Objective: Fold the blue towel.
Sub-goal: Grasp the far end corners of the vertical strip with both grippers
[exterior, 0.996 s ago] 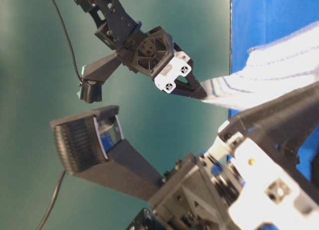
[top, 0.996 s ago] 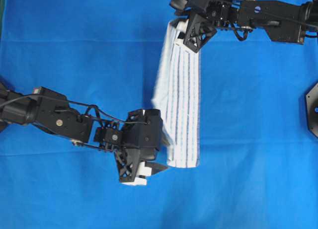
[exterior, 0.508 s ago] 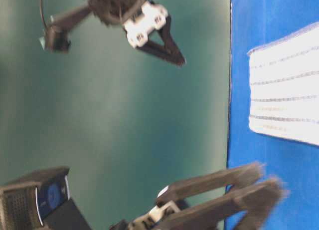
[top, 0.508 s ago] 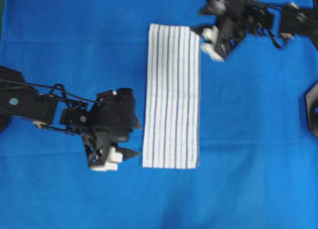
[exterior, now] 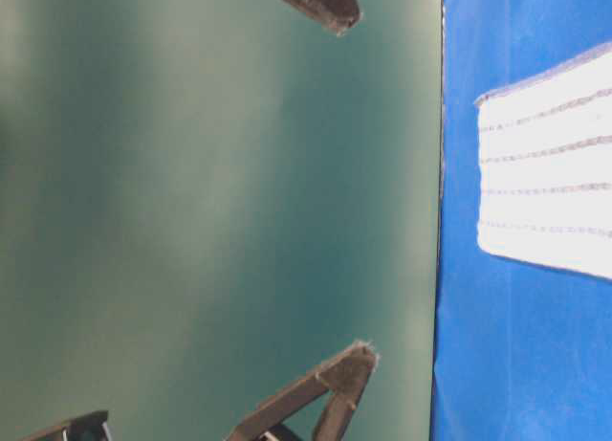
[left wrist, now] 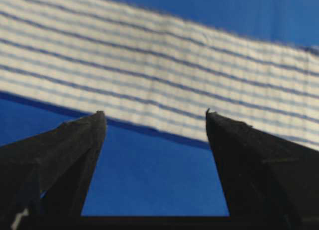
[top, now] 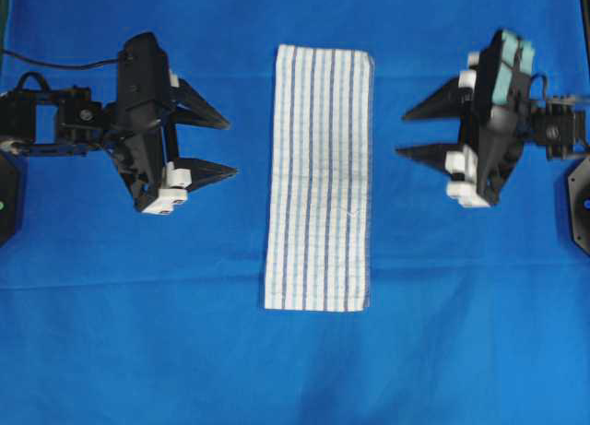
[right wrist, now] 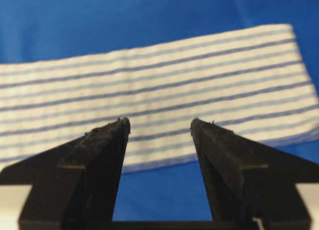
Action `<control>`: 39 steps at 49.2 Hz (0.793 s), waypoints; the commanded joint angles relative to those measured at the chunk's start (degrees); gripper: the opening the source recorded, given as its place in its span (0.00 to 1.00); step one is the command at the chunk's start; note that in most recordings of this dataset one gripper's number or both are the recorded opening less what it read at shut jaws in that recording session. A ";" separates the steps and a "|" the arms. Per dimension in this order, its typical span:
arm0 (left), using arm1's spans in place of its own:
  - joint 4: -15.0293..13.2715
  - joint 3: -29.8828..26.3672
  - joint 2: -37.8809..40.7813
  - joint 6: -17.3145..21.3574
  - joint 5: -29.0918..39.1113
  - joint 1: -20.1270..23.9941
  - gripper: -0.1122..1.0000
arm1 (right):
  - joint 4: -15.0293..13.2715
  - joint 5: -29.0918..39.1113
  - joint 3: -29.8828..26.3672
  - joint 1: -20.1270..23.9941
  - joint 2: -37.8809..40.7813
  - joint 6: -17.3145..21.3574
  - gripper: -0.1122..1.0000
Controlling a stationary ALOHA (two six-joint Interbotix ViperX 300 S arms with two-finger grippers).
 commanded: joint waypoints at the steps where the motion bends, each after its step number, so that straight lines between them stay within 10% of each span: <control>1: 0.18 -0.44 -0.97 0.18 -0.97 0.53 0.76 | 0.09 -0.44 -0.44 0.09 -0.18 0.35 0.62; 39: 0.09 -10.11 19.60 7.29 -12.92 14.59 0.76 | -5.19 -6.77 -7.82 -19.95 17.67 -0.35 0.62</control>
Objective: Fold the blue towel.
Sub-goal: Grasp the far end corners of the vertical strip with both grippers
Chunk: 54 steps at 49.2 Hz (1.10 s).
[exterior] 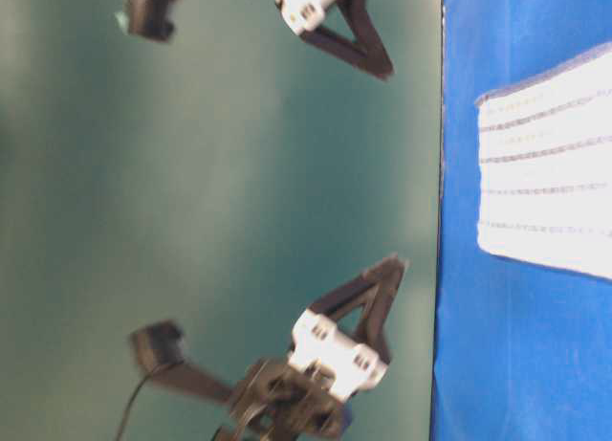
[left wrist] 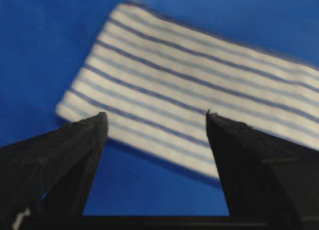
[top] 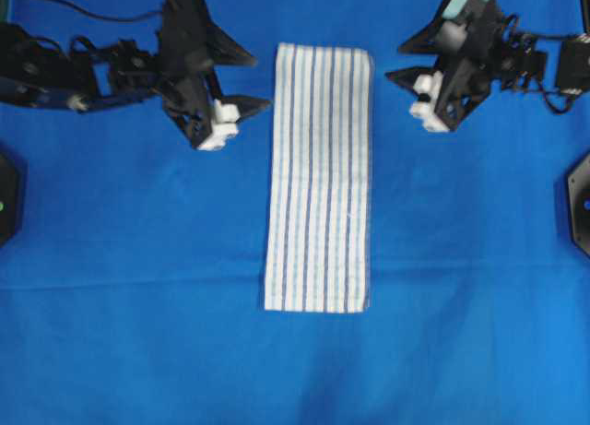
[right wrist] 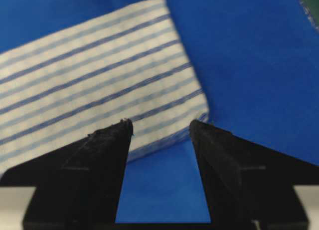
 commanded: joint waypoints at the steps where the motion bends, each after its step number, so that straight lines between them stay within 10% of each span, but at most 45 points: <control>1: 0.18 -3.08 2.72 0.26 -1.32 2.02 0.76 | -0.62 -2.29 -2.55 -1.76 2.99 -0.09 0.62; 54: 0.09 -11.60 21.71 0.97 -3.87 8.53 0.66 | -2.64 -9.14 -7.82 -7.82 22.94 -0.44 0.58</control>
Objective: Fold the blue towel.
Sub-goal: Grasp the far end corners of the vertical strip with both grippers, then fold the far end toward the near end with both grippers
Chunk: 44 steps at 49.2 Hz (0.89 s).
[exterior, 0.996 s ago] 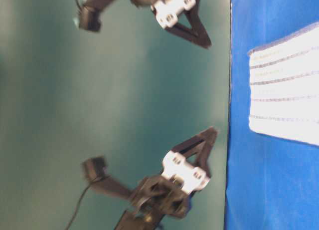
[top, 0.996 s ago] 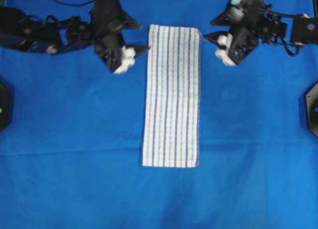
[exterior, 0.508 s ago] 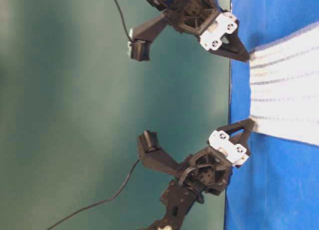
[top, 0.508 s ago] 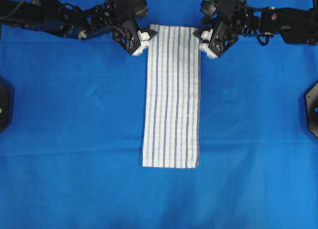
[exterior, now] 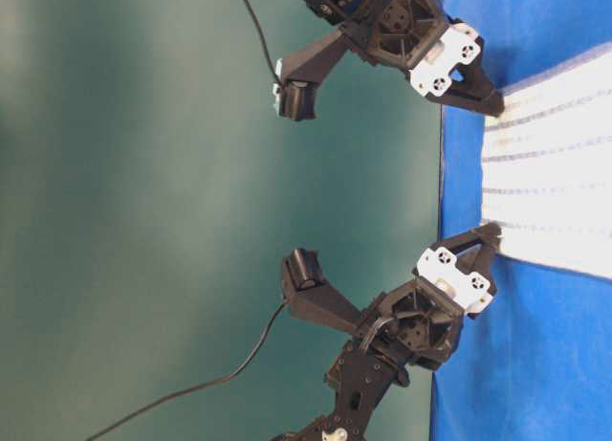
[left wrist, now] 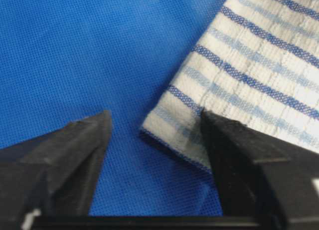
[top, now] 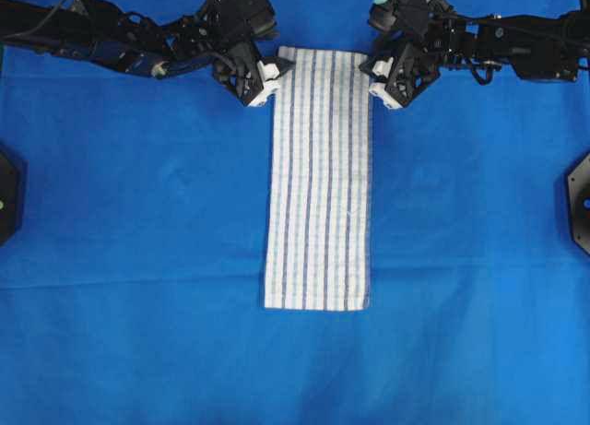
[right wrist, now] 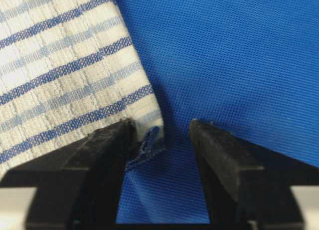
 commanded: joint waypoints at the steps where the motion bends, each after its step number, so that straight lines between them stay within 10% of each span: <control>1: 0.09 -0.79 -0.70 0.26 0.62 0.00 0.64 | -0.09 -1.32 -0.79 -0.18 -0.09 -0.18 0.56; 11: 0.09 -0.53 -0.70 0.53 1.32 -0.26 0.32 | -0.62 -2.81 0.00 -0.18 0.70 -0.18 0.16; 18: 0.09 -0.53 -0.70 2.29 1.32 -0.53 0.15 | -0.88 -2.81 0.09 -0.18 0.62 -0.18 0.16; 44: 0.09 -0.18 -6.77 4.57 2.29 -0.53 0.15 | -0.53 1.67 0.44 -0.09 -7.12 0.53 0.16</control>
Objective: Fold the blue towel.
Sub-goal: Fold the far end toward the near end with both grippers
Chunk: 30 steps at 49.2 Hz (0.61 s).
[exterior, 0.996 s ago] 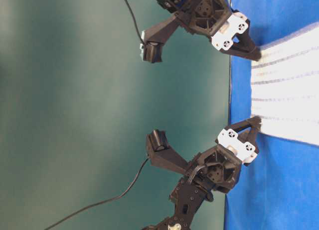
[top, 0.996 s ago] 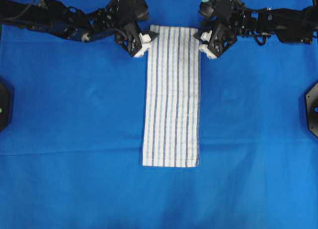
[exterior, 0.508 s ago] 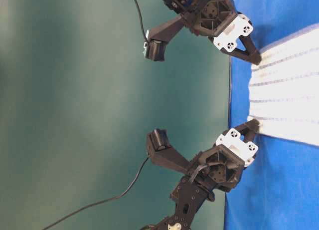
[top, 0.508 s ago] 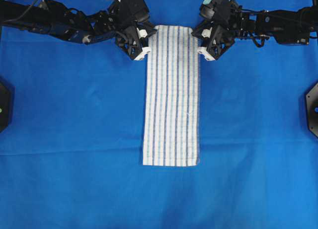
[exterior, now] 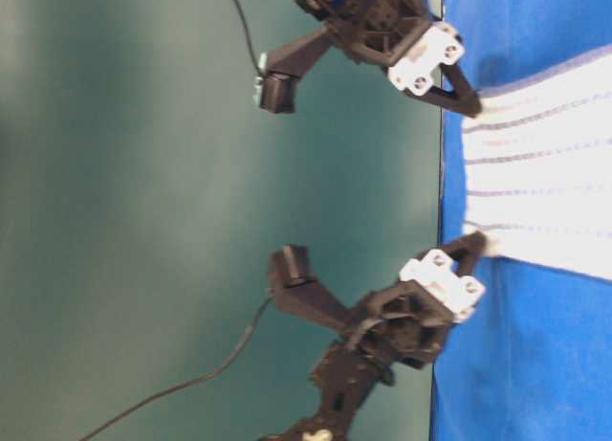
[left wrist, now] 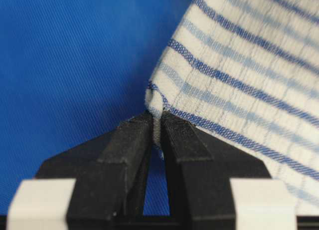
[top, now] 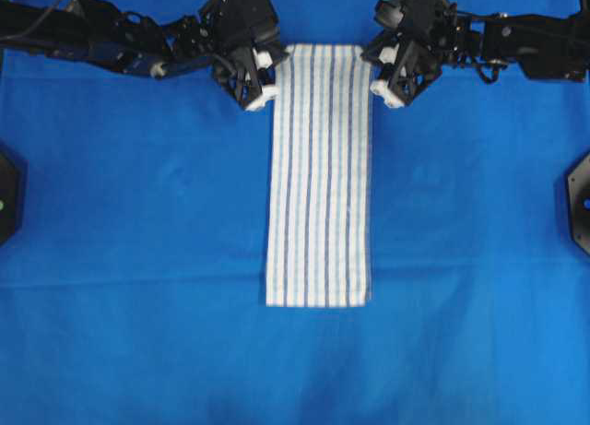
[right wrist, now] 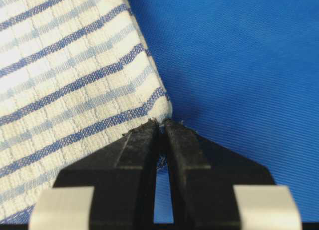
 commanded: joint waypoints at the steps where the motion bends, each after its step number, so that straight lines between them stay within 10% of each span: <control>1: -0.09 -0.26 -3.96 0.62 0.44 0.18 0.15 | 0.18 1.14 -0.26 -0.18 -3.25 0.09 0.16; 30: -0.18 4.04 -9.40 0.00 3.52 -7.03 0.15 | 3.34 3.60 4.48 8.00 -8.88 0.62 0.16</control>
